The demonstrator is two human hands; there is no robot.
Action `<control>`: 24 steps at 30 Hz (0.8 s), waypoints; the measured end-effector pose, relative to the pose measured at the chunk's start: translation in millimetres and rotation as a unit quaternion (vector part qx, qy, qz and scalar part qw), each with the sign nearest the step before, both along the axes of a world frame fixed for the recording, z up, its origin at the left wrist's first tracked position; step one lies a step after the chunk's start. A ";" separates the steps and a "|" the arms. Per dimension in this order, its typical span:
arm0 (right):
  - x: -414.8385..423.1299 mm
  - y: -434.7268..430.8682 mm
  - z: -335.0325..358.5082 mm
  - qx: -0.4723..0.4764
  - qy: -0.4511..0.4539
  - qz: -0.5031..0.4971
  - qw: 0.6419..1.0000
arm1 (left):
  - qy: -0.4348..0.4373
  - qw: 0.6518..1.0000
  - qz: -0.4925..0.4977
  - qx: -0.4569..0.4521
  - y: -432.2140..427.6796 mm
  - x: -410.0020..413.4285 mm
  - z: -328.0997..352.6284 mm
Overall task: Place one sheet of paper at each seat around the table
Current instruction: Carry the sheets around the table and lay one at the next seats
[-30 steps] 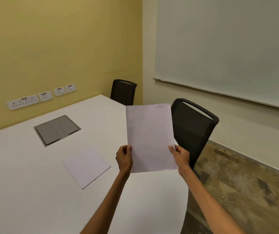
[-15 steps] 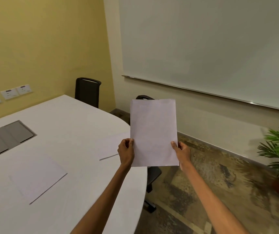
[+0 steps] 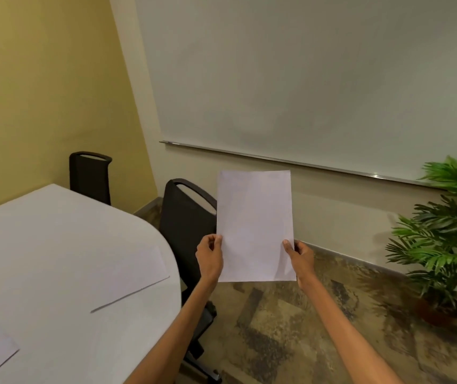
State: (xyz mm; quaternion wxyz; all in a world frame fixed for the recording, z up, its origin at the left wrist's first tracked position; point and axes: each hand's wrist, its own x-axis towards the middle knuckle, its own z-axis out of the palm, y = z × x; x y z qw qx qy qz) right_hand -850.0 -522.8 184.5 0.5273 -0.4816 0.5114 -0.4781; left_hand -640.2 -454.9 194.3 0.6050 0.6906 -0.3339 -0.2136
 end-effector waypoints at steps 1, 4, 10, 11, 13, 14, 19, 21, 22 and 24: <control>-5.8 -12.2 -2.8 0.002 -0.002 -0.005 1.000 | 0.000 1.000 -0.002 0.002 -15.4 -5.7 -1.1; -20.4 -55.9 -7.0 0.002 0.004 -0.017 1.000 | 0.001 1.000 -0.004 0.004 -63.8 -21.1 -4.7; -31.8 -172.2 -10.4 -0.009 0.023 -0.021 0.999 | 0.010 1.000 -0.003 -0.009 -179.0 -32.4 -12.7; -30.8 -193.9 -10.5 -0.010 0.024 -0.017 1.000 | 0.011 1.000 -0.002 -0.013 -200.6 -31.4 -12.1; -28.4 -237.2 -8.7 -0.009 0.030 -0.014 0.999 | 0.016 1.000 0.000 -0.017 -245.0 -26.8 -10.0; -27.6 -258.3 -6.3 -0.010 0.033 -0.014 0.999 | 0.021 1.000 0.001 -0.020 -266.2 -24.8 -9.3; -21.1 -355.0 4.0 -0.028 0.044 -0.007 0.999 | 0.053 0.998 0.013 -0.024 -353.5 -18.0 -4.9; -15.5 -387.8 4.3 -0.028 0.044 -0.003 0.999 | 0.054 0.998 0.015 -0.023 -381.2 -13.9 -4.9; -11.3 -403.2 3.3 -0.027 0.044 0.001 0.999 | 0.057 0.998 0.020 -0.022 -394.2 -10.8 -5.6; -0.7 -431.9 -2.8 -0.027 0.045 0.010 0.999 | 0.067 0.997 0.035 -0.018 -419.2 -2.6 -11.8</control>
